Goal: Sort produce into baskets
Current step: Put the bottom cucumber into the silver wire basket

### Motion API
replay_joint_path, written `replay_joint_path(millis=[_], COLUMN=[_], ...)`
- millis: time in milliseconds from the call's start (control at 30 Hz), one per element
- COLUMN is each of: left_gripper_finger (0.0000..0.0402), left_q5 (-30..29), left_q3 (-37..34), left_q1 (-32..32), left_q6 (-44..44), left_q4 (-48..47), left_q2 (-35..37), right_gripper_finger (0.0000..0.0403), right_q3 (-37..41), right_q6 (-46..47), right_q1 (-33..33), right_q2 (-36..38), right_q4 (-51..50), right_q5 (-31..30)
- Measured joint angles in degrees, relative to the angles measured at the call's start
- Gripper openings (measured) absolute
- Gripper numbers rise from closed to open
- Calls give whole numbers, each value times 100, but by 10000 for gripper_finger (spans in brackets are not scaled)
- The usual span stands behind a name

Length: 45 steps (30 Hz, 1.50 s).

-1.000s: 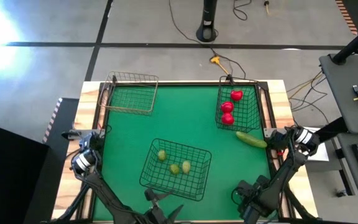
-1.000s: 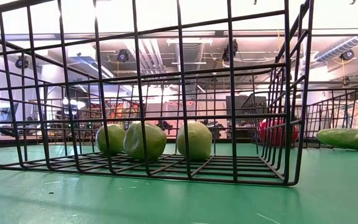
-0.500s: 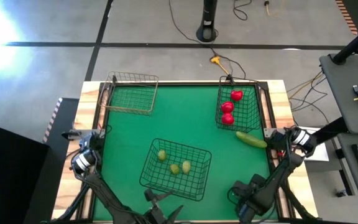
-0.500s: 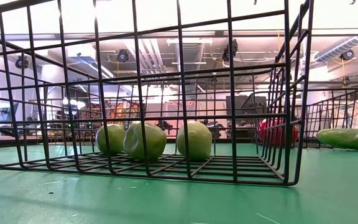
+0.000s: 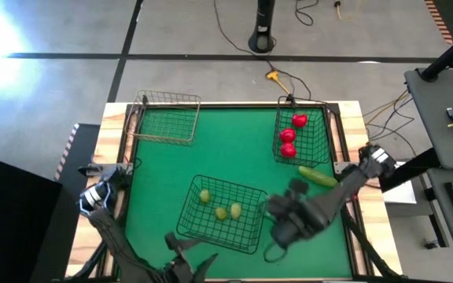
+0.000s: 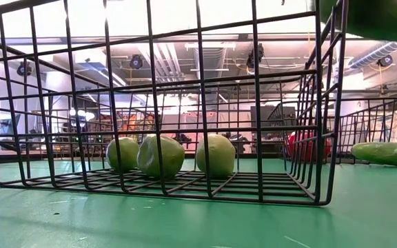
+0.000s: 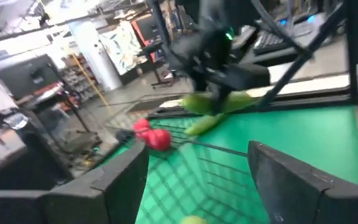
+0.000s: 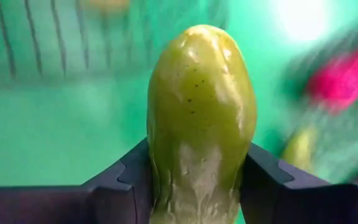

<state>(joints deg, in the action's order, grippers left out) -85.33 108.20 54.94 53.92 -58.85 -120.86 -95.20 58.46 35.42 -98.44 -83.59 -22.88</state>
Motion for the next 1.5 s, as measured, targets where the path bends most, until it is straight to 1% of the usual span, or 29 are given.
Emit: replay_joint_path(millis=[67,167,233,300,333,400,467,533,567,633,700,767,833,933,1000,1067,1133,1167,1300,1367,1433,1500], left_gripper_finger=[251,245,240,234,232,231,231,231,231,231,231,231,231,231,231,231,231,231,231,231,231,231], left_q5=[-11,-12,131,391,517,728,1048,1337,1334,1420,1429,1427,1422,1471,1678,1825,1929,2070,2932,3312,3751,4093], left_q3=[89,173,145,59,-43,-468,-753,-1166,-1418,-1942,-2372,-2795,-3140,-3483,-3587,-3613,-3571,-3520,-3255,-3160,-3083,-3024], left_q1=[-74,-226,-358,-496,-577,-689,-854,-993,-1083,-1222,-1396,-1570,-1786,-2204,-2546,-2832,-3059,-3136,-3398,-3492,-3577,-3678], left_q6=[60,238,716,1617,2022,1586,1535,2019,2111,2214,2404,2560,2660,2647,2415,1926,999,422,-2096,-3069,-3680,-3965], left_q4=[-470,-1343,-2105,-3091,-3147,-2860,-2812,-3169,-3073,-3106,-3098,-3108,-3051,-2899,-2673,-2357,-1853,-1586,-407,-9,141,176], left_q2=[62,133,164,168,187,428,640,876,1039,1419,1842,2212,2547,3037,3258,3442,3589,3626,3720,3770,3832,3917], right_gripper_finger=[163,172,174,173,172,173,175,178,179,180,180,181,181,182,183,189,202,210,253,277,298,317], right_q3=[-272,-481,-478,-385,-292,-40,269,595,740,1016,1242,1376,1499,1636,1640,1636,1651,1658,1651,1651,1651,1653], right_q6=[-631,-1740,-2414,-3058,-3393,-4044,-4526,-4753,-4790,-4825,-4637,-4307,-4191,-4258,-4300,-4422,-4600,-4660,-4807,-4862,-4982,-5052], right_q1=[-365,-1063,-1556,-2052,-2298,-2760,-3181,-3575,-3752,-4076,-4331,-4461,-4537,-4537,-4546,-4557,-4554,-4540,-4453,-4422,-4381,-4318], right_q2=[42,39,26,5,-4,-28,-83,-184,-260,-440,-610,-798,-894,-1078,-1205,-1272,-1314,-1322,-1288,-1283,-1252,-1110], right_q4=[133,493,1006,1670,2108,3066,4001,4740,5090,5584,5900,6074,6224,6470,6448,6416,6370,6356,6482,6493,6488,6432], right_q5=[-584,-943,-1117,-1181,-1170,-1141,-1119,-1003,-901,-539,-130,269,580,602,601,641,685,699,690,696,697,687])
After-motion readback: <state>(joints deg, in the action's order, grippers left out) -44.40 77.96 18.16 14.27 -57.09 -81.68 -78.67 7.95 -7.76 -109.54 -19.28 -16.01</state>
